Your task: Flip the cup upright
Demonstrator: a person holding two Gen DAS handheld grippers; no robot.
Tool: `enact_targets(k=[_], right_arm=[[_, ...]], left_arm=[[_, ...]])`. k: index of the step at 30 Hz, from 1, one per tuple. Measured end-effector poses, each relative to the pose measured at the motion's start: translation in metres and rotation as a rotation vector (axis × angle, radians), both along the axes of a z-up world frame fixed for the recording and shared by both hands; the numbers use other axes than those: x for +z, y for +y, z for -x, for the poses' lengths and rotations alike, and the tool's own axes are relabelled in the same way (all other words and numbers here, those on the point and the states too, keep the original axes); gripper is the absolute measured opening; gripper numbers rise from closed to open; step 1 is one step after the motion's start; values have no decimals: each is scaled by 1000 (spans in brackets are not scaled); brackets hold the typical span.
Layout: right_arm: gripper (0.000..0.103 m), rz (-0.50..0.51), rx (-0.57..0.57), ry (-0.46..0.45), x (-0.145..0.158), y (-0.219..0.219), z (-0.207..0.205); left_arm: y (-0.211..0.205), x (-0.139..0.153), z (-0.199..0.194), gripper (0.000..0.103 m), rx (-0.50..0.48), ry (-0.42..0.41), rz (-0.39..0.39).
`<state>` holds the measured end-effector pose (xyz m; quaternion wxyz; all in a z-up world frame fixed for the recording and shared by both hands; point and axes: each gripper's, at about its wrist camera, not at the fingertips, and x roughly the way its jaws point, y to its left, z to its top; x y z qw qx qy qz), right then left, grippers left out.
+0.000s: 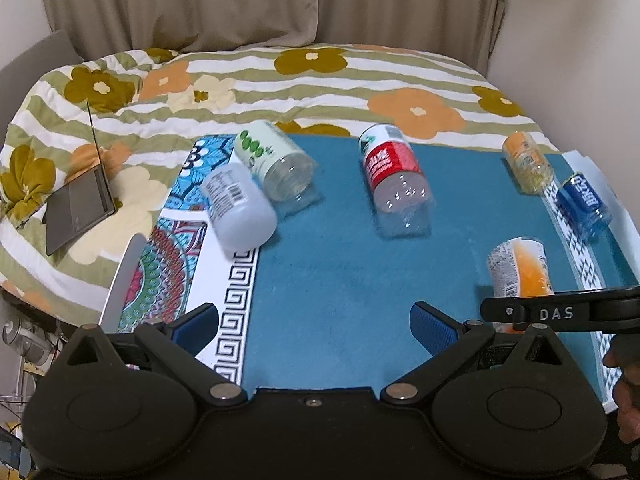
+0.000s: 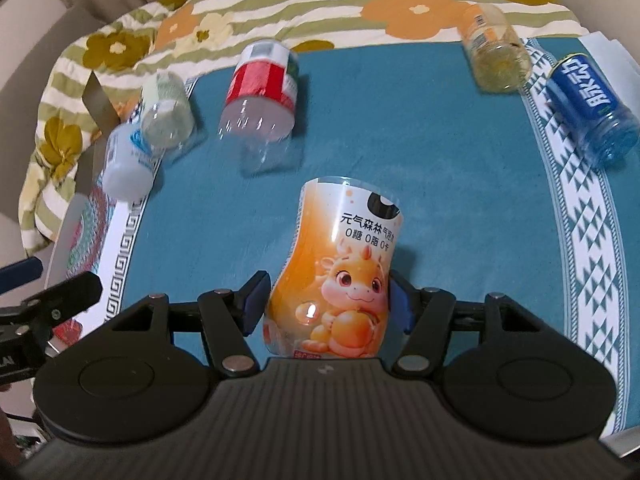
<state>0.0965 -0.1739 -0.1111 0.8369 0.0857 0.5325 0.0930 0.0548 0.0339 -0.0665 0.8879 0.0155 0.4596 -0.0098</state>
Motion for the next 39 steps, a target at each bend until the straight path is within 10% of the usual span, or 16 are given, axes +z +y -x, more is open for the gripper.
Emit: enact_targets(k=[24,39], right_arm=[[103,57,-24,40,-22,12,2],[103,40,16,-81,46,-41,39]], left_arm=[[13,-8,6,103,-29,25,16],[-30,35,-4,103,-84,-7,12]])
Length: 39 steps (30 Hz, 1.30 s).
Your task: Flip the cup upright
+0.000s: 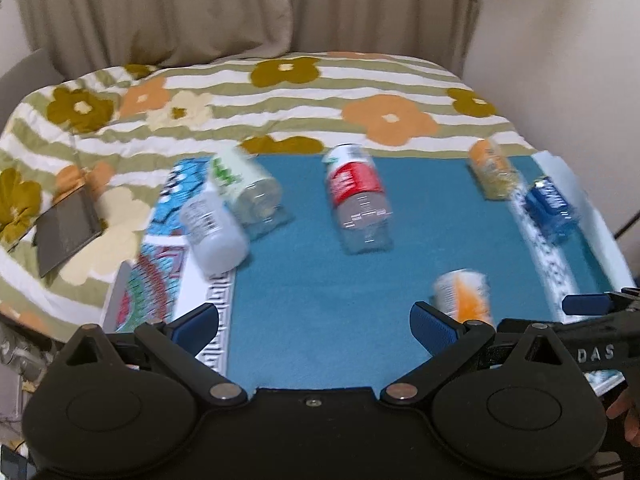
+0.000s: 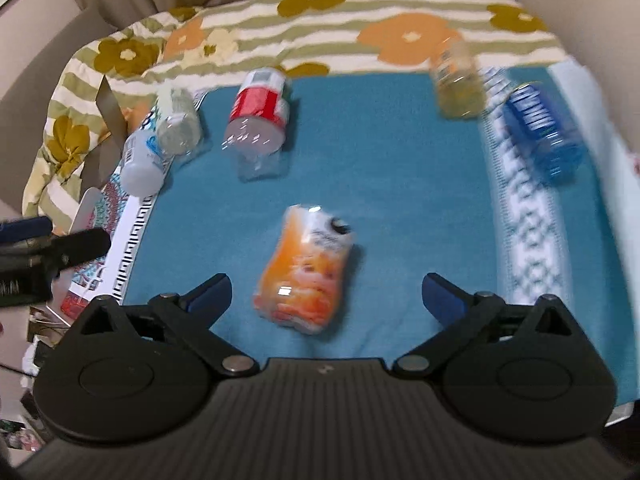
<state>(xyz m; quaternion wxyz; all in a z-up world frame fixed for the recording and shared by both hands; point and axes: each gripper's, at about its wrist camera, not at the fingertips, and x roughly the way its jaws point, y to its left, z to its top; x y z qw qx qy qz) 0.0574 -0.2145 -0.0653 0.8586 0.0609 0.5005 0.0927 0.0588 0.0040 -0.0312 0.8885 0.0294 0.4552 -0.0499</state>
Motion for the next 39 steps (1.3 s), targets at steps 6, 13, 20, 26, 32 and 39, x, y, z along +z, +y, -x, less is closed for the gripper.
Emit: enact_targets(k=[6,13,20,26,32,39], right_arm=[[103,92,24,-67,8,-43,18],[103,56,-22,-71,-7,-94,24],[103,-7,-54,-52,-30,-130,24],[103,-54,-73,-35,-43,-150,21],[103,-79,-78,-29,-48,-158,15],[103,-96,-87,-31,-49,-164,9]], left_arm=[[-51,-2,-29,103,-129,94,-27],[-105,-32,-67,96,-205,263,-49],[-140,-72,-99,88,-205,430,-82],[-150,-92,-113,77,-168,494,-96],[-155,-104,-122,68,-162,526,-118],[-160,-112,-124,60,-170,533,-120]])
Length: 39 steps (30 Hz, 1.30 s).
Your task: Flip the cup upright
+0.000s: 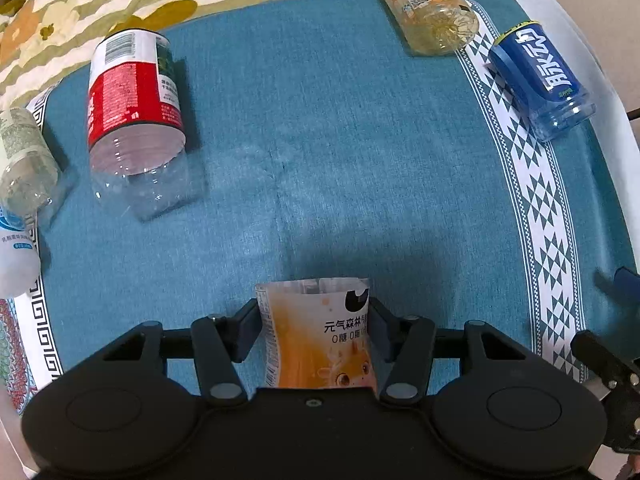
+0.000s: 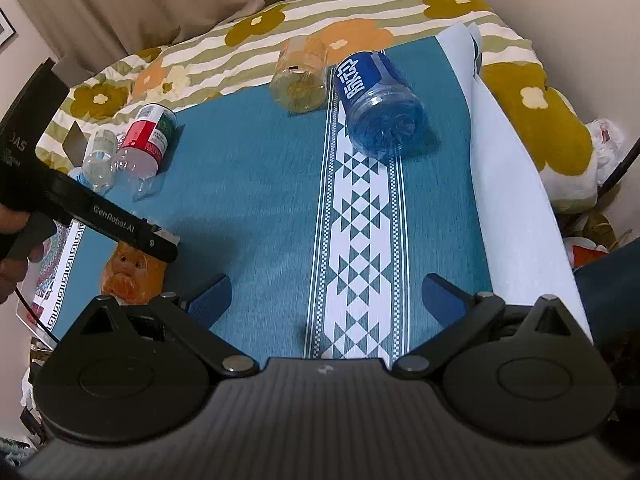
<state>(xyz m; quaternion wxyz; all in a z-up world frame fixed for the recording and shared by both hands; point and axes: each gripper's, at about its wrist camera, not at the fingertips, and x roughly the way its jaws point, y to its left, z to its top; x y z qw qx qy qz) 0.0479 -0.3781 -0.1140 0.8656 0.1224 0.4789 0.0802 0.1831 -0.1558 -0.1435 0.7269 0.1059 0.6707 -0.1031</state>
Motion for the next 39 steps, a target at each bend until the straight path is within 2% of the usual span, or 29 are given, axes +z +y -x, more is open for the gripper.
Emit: enact_targets(k=[8,14,19,22,25,29,32,35,39], right_arm=[[103,-16,-12,-1,0,-1,-1],[103,-30,-23,-18,7,0,1],[103,-35,-21,-48,20,5,4],[103,-26,-8,-67,25,11,5],[103,-12,3,-76,24,20,6],[103,9,11,-70,16,33,6],[103,36,15,-70,7,43,6],[103,60,13,-65,-1,51,6],[103,89,29,-76,-7,58,10]], left_arm=[[1,3,7,57,-12,-29,18],[3,24,21,56,-29,-84,27],[17,47,35,56,14,-159,82],[29,60,49,56,59,-246,130],[35,66,66,57,85,-404,171],[40,59,86,58,126,-613,211],[42,46,91,58,148,-737,228],[43,34,93,58,146,-830,241],[43,20,94,59,133,-909,235]])
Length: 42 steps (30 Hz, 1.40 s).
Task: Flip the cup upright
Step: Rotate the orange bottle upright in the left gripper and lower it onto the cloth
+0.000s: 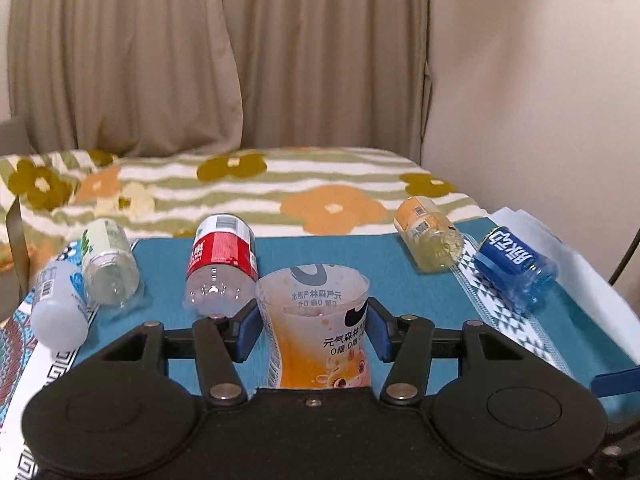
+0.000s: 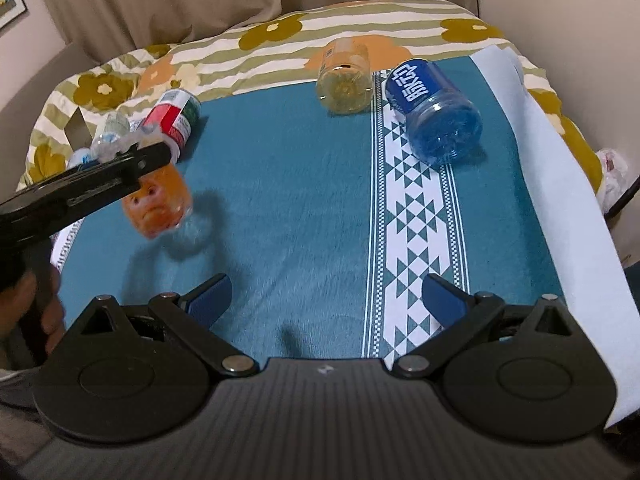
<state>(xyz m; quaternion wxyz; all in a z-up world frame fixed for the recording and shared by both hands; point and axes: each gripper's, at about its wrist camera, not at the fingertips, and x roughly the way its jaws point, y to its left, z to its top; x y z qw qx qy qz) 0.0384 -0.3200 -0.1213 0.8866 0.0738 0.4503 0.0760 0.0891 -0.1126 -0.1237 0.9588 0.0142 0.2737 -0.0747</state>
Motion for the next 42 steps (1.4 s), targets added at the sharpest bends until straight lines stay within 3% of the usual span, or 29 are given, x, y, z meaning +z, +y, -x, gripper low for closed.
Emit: enact_targets(k=[7,18,20,24,26,35,42], right_arm=[[103,34,40,-11,-5,9,7],[103,31,55,-30,0,16,11],[103,26,51,-35,2,16,11],[103,22,41,-40,3,14,12],[103,21,35,-42,4,13,13],[103,28,15,-54,15,8,17],[103,56,11,-91,55,12,22]], left_arm=[[0,-17,6,60,7,-35,6],[1,-13,13,60,-2,41,-19],[-1,-12,11,63,-10,57,-23],[-4,-12,9,92,-12,60,-35],[-5,-11,10,99,-9,51,-42],[-3,-5,11,101,-3,111,-46],[12,37,34,101,36,161,-21]])
